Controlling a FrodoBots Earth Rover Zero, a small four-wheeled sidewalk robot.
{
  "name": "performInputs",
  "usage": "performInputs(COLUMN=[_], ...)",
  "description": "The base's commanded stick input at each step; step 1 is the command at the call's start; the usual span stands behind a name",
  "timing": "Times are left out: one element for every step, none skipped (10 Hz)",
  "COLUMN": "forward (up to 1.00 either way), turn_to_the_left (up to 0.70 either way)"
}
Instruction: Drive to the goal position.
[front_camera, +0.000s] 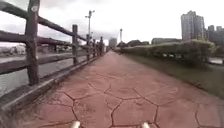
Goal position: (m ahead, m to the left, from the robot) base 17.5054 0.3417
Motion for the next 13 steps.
performInputs(forward=[0.70,0.70,0.70,0.70,0.70,0.70,0.70,0.70,0.70,0.70,0.70,0.70,0.70], turn_to_the_left=[0.00,0.00,0.00,0.00,0.00,0.00,0.00,0.00,0.00,0.00,0.00,0.00,0.00])
